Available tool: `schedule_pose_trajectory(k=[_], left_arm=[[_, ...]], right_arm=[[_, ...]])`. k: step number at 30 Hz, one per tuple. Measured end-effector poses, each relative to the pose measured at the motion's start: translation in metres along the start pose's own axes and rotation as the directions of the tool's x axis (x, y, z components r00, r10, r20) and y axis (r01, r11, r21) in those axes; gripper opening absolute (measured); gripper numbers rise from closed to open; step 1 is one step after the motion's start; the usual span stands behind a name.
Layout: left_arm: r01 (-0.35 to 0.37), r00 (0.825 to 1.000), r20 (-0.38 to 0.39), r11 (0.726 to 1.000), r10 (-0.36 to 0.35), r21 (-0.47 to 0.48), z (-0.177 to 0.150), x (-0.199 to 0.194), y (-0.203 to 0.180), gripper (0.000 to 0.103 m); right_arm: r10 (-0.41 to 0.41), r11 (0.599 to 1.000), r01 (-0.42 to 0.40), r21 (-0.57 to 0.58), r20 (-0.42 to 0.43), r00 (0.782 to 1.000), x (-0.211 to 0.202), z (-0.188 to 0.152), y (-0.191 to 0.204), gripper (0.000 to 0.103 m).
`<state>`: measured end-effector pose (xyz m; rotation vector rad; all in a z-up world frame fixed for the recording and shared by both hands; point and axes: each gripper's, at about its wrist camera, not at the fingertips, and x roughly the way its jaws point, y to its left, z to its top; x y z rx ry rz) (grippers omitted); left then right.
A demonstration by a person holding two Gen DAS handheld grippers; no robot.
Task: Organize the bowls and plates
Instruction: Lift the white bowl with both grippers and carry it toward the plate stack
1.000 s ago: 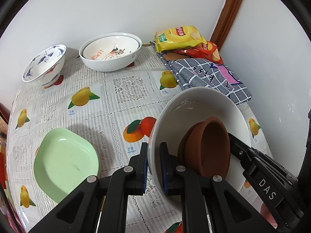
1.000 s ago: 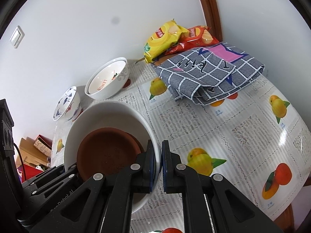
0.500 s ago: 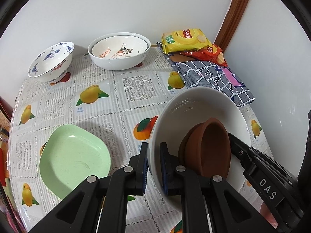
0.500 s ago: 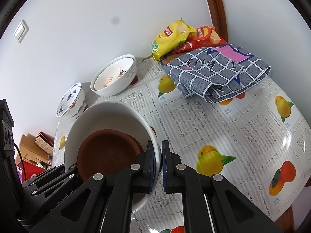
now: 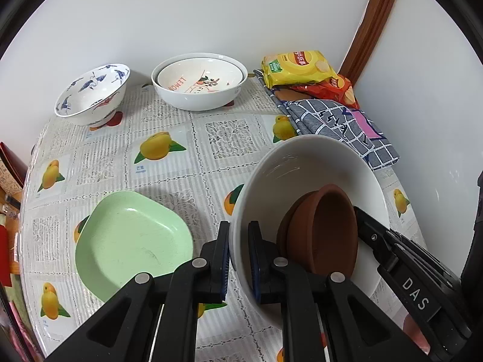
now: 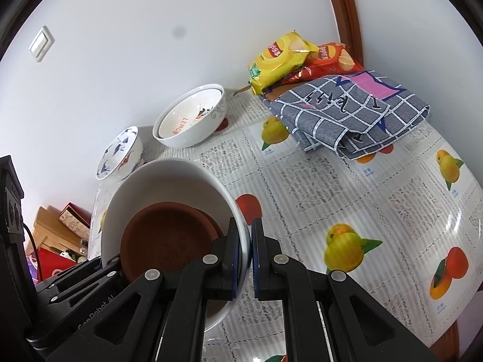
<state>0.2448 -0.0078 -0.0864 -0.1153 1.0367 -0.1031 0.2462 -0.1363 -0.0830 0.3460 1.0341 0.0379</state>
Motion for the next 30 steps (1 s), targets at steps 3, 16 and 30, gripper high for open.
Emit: schedule_pose_trajectory(k=[3,16,30], left_arm=[[-0.001,1.0,0.001,1.0,0.001,-0.006,-0.001,-0.002,0.004,0.011],[-0.014,1.0,0.006,1.0,0.014,-0.027,-0.003,-0.009,0.022,0.011],[-0.025,1.0,0.006,0.999,0.026,-0.046,-0.004,-0.012,0.034,0.011]], right_arm=[[0.004,1.0,-0.004,-0.003,0.002,1.0,-0.001,-0.001,0.004,0.007],[0.025,1.0,-0.025,-0.018,-0.003,1.0,0.003,-0.006,0.019,0.007],[0.038,0.999,-0.038,-0.027,-0.014,0.999,0.009,-0.01,0.03,0.007]])
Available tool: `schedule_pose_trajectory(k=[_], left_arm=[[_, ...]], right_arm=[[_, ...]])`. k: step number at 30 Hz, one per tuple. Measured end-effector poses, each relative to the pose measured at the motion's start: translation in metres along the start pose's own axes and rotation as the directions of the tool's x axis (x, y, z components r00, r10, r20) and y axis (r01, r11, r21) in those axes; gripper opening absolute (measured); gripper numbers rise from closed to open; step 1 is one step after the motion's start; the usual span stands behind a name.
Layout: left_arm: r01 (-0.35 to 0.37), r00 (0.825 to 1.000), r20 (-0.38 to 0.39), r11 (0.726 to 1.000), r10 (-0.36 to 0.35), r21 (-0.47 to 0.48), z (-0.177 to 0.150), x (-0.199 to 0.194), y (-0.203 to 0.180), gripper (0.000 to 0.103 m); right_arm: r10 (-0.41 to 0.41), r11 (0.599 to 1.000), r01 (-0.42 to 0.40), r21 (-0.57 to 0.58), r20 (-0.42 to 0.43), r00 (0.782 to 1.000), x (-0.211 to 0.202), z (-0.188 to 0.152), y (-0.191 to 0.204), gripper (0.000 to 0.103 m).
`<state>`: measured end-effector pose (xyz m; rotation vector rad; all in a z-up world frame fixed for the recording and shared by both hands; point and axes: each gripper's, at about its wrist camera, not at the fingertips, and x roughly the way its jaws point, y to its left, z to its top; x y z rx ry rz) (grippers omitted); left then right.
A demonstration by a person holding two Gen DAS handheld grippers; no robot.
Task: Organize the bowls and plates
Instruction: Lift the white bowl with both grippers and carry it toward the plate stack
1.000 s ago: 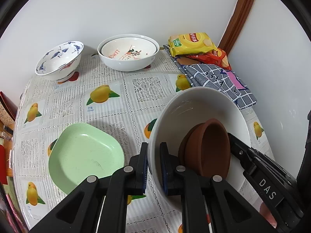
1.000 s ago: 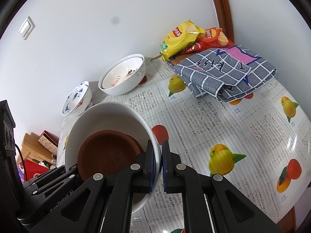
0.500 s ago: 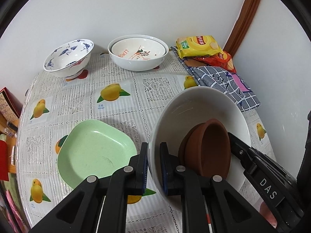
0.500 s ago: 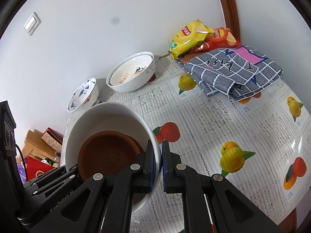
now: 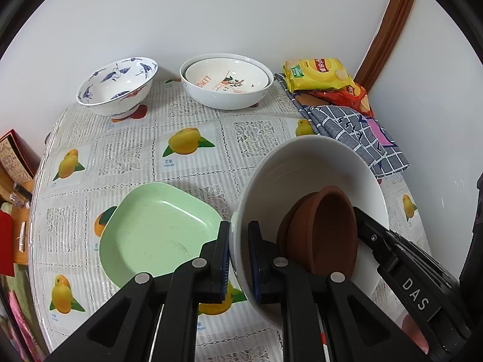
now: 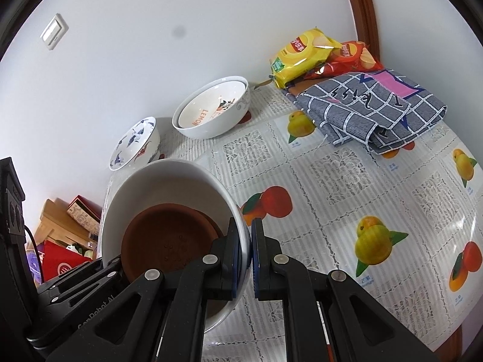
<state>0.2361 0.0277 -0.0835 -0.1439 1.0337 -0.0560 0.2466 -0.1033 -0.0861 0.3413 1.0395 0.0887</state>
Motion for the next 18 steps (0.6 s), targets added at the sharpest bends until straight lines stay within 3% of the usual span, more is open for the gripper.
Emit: schedule_pose_trajectory(k=[18], left_arm=[[-0.003,1.0,-0.001,1.0,0.003,-0.021,0.0,-0.002,0.018,0.011]], right_arm=[[0.01,1.0,-0.01,-0.01,-0.006,1.0,0.006,-0.005,0.016,0.007]])
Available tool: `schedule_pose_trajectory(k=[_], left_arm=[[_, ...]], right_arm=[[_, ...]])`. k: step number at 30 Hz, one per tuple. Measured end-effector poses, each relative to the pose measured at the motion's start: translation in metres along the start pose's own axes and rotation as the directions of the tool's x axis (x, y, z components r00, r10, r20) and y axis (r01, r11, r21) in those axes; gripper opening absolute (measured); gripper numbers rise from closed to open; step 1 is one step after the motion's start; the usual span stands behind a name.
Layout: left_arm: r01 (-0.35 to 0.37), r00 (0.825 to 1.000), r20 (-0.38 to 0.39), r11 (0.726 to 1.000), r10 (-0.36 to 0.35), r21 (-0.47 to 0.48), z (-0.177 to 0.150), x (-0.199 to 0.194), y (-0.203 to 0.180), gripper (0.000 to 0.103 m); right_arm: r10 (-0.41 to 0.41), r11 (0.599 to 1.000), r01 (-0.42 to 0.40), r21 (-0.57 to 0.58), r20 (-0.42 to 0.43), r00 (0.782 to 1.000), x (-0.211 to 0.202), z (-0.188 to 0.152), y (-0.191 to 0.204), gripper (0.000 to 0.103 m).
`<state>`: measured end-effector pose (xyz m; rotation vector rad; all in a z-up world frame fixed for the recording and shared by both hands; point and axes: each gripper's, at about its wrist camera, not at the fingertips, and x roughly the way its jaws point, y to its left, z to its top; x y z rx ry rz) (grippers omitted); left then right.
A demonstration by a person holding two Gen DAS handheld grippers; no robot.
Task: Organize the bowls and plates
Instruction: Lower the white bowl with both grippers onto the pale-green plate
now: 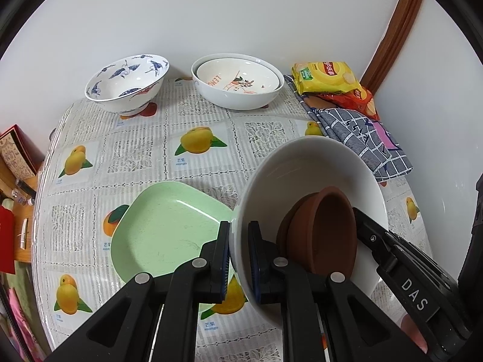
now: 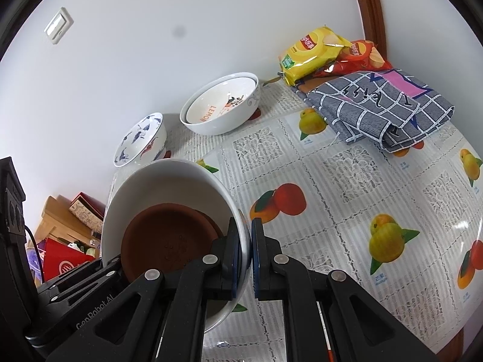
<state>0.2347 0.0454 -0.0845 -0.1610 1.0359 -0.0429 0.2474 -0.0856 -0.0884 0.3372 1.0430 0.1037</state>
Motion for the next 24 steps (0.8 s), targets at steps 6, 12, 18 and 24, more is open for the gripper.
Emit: schedule_pose_trajectory(k=[6,12,18,24], left_arm=[[-0.003,1.0,0.0,1.0,0.003,-0.006,-0.001,-0.001,0.009,0.011],[-0.005,1.0,-0.003,1.0,0.005,-0.014,-0.002,0.0,0.02,0.011],[-0.008,1.0,-0.001,1.0,0.008,-0.026,0.0,0.0,0.033,0.011],[-0.015,1.0,0.001,0.999,0.015,-0.049,0.001,0.0,0.049,0.011]], right_arm=[[0.004,1.0,-0.004,-0.009,-0.003,1.0,0.004,-0.001,0.009,0.007],[0.011,1.0,-0.011,-0.011,-0.013,1.0,0.008,-0.003,0.017,0.008],[0.016,1.0,-0.016,-0.02,-0.017,1.0,0.014,-0.003,0.028,0.008],[0.026,0.999,-0.027,-0.039,-0.023,0.999,0.021,-0.005,0.043,0.008]])
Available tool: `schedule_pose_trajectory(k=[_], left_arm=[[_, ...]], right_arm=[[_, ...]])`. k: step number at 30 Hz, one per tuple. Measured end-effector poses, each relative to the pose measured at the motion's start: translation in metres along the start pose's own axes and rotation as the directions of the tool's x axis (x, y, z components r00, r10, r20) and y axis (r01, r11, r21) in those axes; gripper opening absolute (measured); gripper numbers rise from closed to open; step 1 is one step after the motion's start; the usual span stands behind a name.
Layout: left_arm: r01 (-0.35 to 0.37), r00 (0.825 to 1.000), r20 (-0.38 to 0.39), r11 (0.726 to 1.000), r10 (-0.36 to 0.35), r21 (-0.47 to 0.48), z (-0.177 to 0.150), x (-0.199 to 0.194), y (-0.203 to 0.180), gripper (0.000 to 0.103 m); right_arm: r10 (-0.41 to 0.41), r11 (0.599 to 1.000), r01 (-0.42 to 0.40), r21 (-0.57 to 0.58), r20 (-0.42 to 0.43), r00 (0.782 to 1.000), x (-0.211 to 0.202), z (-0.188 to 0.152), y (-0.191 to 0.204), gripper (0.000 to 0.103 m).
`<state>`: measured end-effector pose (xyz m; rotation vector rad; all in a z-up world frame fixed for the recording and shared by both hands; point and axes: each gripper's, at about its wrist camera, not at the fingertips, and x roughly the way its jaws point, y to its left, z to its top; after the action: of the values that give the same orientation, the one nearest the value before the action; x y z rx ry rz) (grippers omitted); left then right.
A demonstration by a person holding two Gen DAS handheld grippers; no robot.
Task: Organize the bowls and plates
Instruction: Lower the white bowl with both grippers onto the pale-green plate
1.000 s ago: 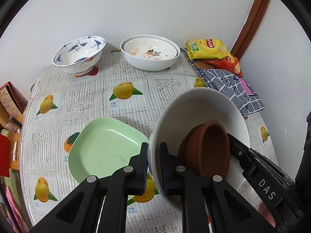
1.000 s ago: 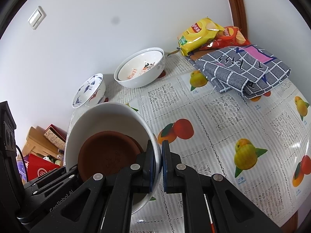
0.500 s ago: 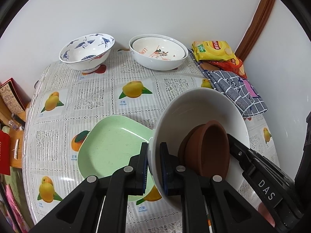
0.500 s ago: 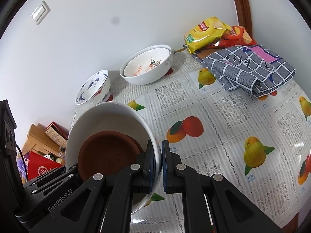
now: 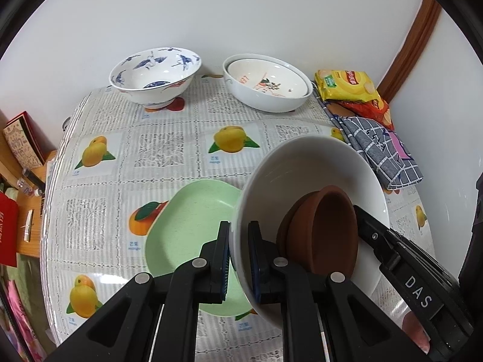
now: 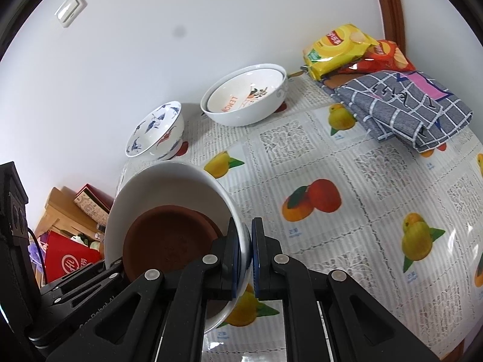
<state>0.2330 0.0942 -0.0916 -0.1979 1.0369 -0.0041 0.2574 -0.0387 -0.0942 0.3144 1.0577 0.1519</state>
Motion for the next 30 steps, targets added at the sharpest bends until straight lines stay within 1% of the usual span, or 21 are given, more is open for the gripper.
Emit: schedule_pose_trajectory(k=[8,16,20,30], left_arm=[[-0.019,1.0,-0.015,0.999,0.018,-0.028,-0.003,0.008,0.022,0.011],[-0.05,0.998,-0.05,0.997,0.047,-0.055,-0.008,0.027,0.047,0.011],[-0.042,0.997,-0.075,0.997,0.037,-0.061,-0.01,0.039,0.056,0.011],[-0.055,0.992,-0.122,0.995,0.044,-0.087,-0.016,0.068,0.068,0.011]], right_arm=[[0.012,1.0,-0.013,-0.027,-0.027,1.0,0.019,-0.004,0.015,0.008],[0.026,0.999,-0.028,-0.032,-0.07,0.997,0.048,-0.016,0.027,0.008],[0.014,0.999,-0.017,-0.036,-0.09,0.996,0.06,-0.021,0.03,0.008],[-0.016,0.999,0.008,-0.05,-0.156,0.988,0.094,-0.03,0.028,0.008]])
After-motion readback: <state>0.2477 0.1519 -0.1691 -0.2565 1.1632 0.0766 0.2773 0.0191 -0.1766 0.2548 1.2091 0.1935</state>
